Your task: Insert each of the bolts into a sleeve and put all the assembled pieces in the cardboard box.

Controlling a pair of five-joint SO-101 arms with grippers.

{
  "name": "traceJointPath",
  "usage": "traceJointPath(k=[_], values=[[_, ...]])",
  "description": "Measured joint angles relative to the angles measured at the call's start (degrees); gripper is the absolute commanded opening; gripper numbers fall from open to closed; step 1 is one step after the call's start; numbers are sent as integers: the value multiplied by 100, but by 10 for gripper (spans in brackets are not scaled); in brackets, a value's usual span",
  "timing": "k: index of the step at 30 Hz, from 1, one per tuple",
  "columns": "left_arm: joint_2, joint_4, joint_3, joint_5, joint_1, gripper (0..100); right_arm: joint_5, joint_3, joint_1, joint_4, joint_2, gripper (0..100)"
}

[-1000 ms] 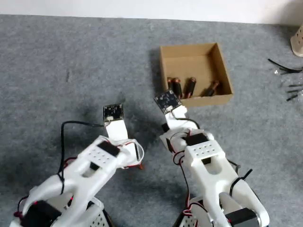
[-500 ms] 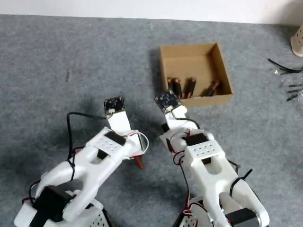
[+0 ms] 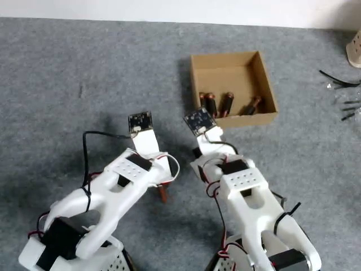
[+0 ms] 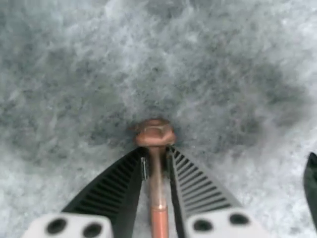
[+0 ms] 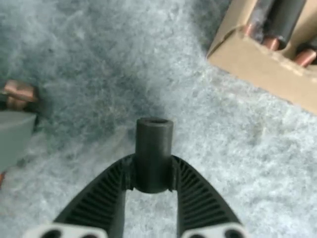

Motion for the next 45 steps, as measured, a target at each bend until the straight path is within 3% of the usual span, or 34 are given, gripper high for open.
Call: traceJointPath(k=[5,10,15,21,28,41,45], values=[[0,-747,9,-747,-229,4,0,976,-211,-914,-870,5],[-352,-1371,9,-1644,-431,4,0,1802,-431,-1116,-2242,5],[-695,-1996,9,-2031,-536,4,0,2593,-695,-1240,-3789,5],[-1574,-2171,334,-2444,-826,4,9,3182,-844,-1240,-5626,5],[-3376,-2180,870,-2233,-686,4,9,3182,-897,-563,-7279,5],[-6286,-2180,1679,-695,-519,4,9,3182,-1187,-343,-7376,5],[-6514,-2716,2066,-387,-536,4,9,3182,-1196,-343,-7376,5]])
